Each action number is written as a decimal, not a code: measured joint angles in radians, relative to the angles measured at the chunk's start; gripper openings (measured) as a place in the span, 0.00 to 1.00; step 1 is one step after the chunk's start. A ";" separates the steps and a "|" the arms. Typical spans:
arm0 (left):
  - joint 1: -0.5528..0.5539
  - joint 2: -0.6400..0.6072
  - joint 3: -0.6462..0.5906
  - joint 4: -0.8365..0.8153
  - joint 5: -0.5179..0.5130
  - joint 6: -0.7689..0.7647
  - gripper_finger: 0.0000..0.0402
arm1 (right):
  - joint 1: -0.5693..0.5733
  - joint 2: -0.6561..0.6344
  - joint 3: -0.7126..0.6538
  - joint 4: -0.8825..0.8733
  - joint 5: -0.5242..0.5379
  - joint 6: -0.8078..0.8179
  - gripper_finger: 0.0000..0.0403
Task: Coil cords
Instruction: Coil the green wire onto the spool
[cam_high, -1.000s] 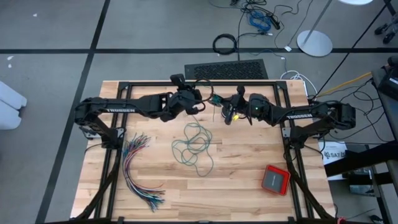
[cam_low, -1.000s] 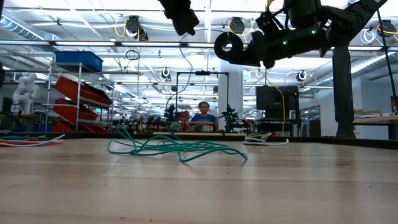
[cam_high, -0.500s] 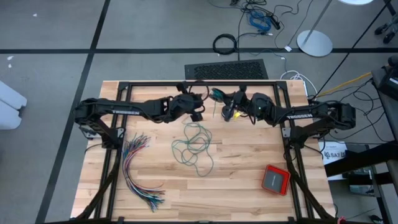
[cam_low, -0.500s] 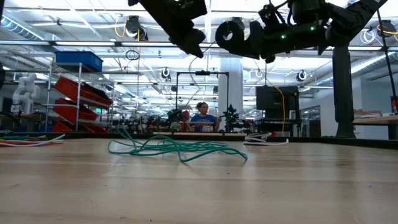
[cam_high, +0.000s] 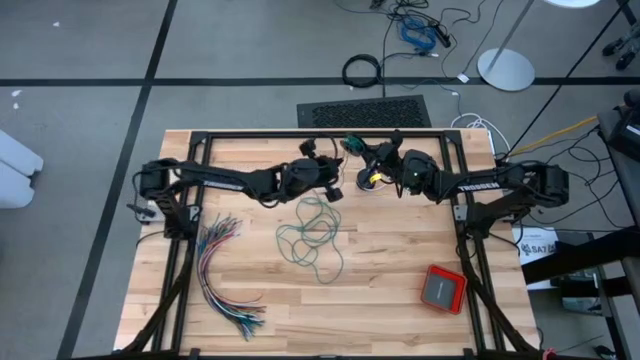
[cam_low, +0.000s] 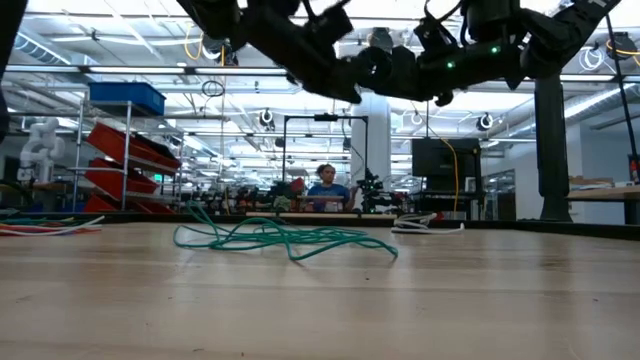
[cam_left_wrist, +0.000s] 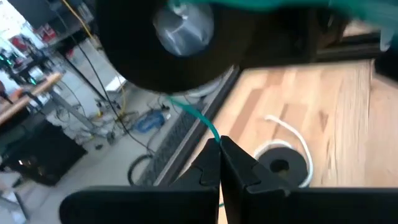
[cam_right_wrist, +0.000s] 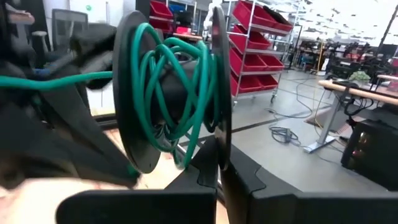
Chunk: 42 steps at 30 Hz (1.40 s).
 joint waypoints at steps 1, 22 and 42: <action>0.000 0.012 0.000 -0.002 0.000 -0.010 0.00 | 0.000 0.007 0.000 0.004 0.000 0.000 0.00; 0.062 0.076 -0.095 0.139 0.100 -0.116 0.24 | -0.007 0.069 0.000 -0.012 0.024 -0.027 0.00; 0.067 0.196 -0.340 0.599 0.137 -0.410 0.24 | -0.007 0.069 -0.001 -0.015 0.022 -0.053 0.00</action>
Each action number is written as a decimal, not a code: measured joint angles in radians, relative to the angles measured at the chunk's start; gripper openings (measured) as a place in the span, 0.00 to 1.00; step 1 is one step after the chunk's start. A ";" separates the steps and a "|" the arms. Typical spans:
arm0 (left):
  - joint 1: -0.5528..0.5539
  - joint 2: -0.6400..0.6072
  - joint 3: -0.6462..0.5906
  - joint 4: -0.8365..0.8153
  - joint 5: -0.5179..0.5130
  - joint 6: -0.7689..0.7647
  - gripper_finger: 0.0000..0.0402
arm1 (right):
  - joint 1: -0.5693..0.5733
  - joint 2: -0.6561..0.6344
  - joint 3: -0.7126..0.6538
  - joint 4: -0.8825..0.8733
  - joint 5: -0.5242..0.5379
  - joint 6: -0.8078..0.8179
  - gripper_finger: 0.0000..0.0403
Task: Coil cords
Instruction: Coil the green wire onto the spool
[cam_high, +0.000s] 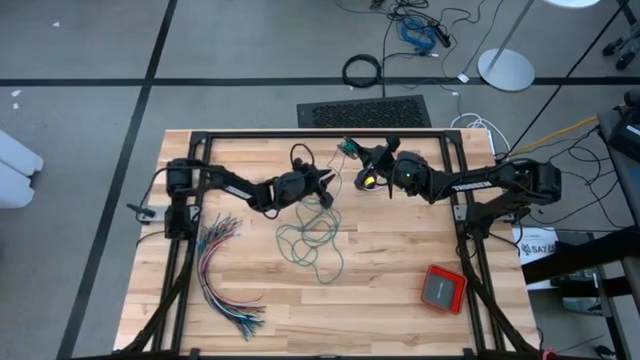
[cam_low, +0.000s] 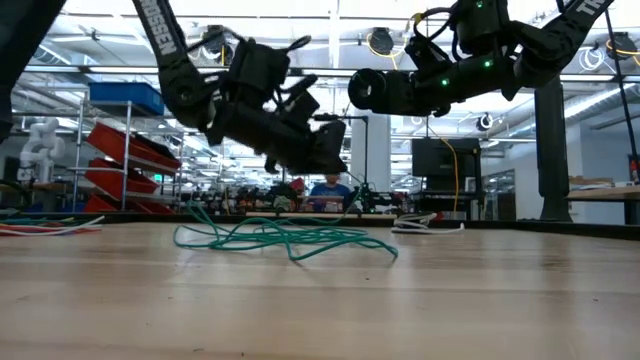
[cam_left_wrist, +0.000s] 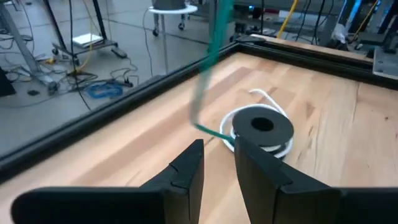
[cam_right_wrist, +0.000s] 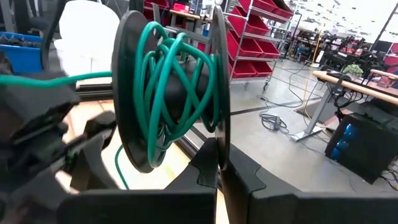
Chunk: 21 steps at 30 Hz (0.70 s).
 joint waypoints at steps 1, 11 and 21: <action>-0.005 0.014 0.000 0.022 0.000 0.001 0.24 | 0.000 0.000 0.000 0.000 0.000 0.000 0.00; -0.029 0.054 0.000 0.166 -0.068 0.054 0.24 | 0.000 0.000 0.000 -0.014 -0.003 -0.016 0.00; -0.039 0.054 0.000 0.097 -0.079 0.094 0.24 | 0.000 0.000 0.000 -0.016 0.000 -0.087 0.00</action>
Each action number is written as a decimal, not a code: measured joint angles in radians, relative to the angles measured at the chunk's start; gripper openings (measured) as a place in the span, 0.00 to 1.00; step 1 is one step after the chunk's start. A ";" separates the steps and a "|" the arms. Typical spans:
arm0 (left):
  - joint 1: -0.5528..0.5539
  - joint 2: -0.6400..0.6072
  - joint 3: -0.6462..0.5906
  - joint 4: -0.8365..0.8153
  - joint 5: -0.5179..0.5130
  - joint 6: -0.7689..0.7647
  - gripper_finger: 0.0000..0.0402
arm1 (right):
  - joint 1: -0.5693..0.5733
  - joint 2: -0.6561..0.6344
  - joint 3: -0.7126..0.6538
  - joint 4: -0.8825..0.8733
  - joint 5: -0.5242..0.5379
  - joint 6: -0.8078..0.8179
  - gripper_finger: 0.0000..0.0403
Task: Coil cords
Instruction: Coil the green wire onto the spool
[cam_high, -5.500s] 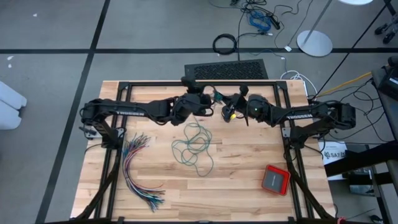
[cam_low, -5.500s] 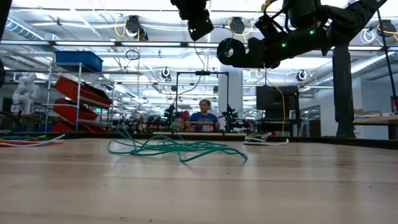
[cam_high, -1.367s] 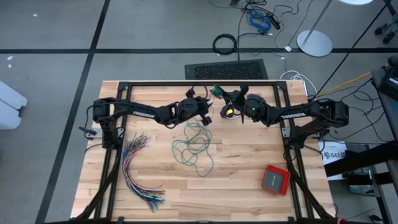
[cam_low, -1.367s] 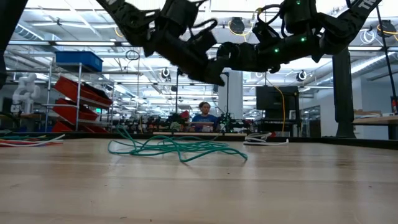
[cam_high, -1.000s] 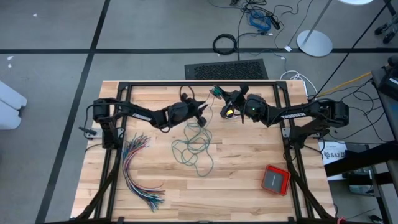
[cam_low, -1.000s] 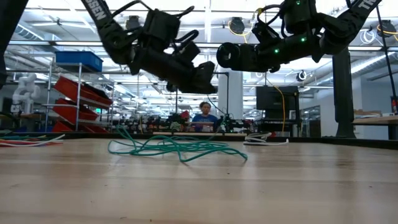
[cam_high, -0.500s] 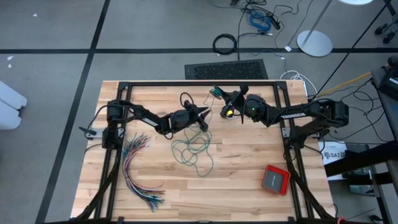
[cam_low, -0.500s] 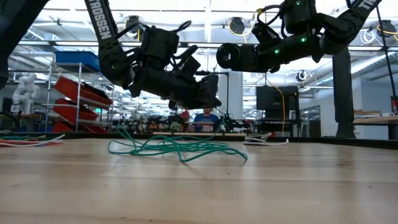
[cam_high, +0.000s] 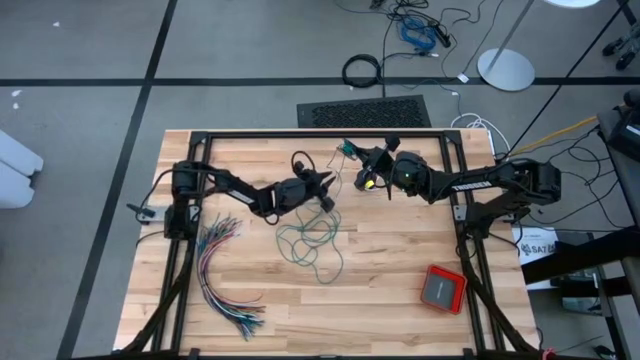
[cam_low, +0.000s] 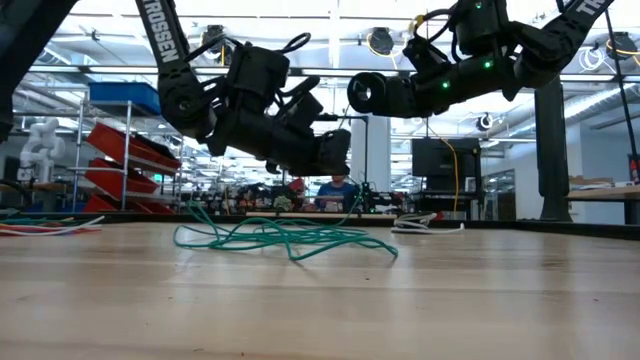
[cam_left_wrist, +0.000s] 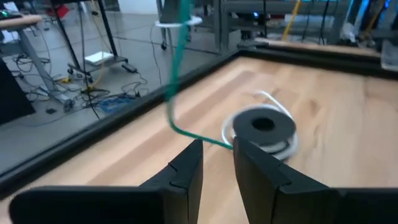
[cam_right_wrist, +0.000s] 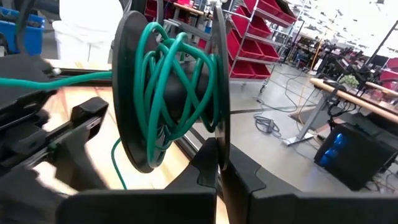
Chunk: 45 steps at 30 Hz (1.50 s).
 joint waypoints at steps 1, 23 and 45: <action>-0.006 0.000 0.000 -0.013 0.000 -0.003 0.24 | -0.001 0.000 0.000 0.000 0.000 -0.006 0.00; -0.002 -0.005 0.000 -0.066 -0.142 -0.023 0.24 | -0.015 0.000 0.000 0.023 -0.057 0.040 0.00; 0.057 -0.005 -0.106 0.221 0.109 -0.162 0.24 | -0.013 0.000 0.000 0.016 -0.057 0.039 0.00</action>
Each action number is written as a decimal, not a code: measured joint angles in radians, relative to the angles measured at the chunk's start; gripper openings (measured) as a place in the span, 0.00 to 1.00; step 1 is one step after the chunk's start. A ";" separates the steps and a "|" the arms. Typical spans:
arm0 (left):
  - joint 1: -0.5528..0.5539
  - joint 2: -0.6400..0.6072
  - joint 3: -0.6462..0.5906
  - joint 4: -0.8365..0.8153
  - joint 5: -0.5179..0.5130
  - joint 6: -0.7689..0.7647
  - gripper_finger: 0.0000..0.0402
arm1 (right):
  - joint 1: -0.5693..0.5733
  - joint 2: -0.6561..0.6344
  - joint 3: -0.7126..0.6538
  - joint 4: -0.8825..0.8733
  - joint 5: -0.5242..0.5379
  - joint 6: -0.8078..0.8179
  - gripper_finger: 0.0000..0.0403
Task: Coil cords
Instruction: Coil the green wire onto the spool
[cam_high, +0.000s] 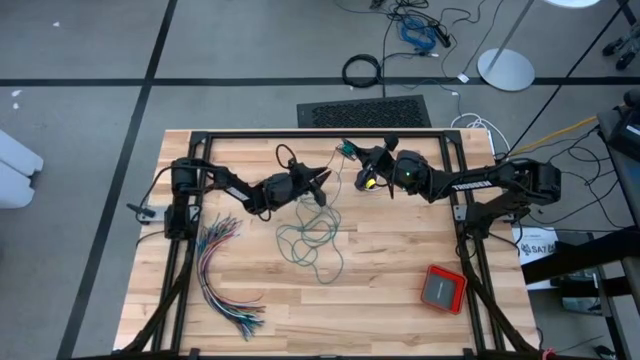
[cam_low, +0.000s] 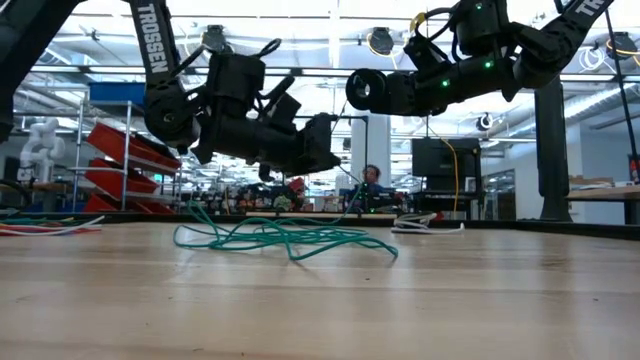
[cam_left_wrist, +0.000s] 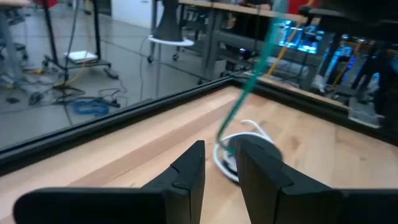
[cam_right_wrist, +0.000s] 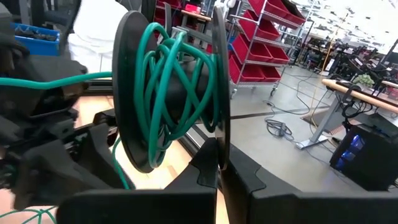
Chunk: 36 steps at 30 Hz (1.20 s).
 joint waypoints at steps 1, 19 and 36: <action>0.003 0.000 0.000 -0.006 -0.001 -0.006 0.24 | 0.000 0.000 0.000 0.000 0.000 0.000 0.00; 0.017 0.000 0.001 -0.007 -0.041 -0.028 0.24 | 0.000 0.000 0.000 0.001 0.000 0.000 0.00; 0.024 0.001 0.034 -0.110 0.060 0.000 0.24 | 0.000 0.000 0.000 0.015 0.000 0.000 0.00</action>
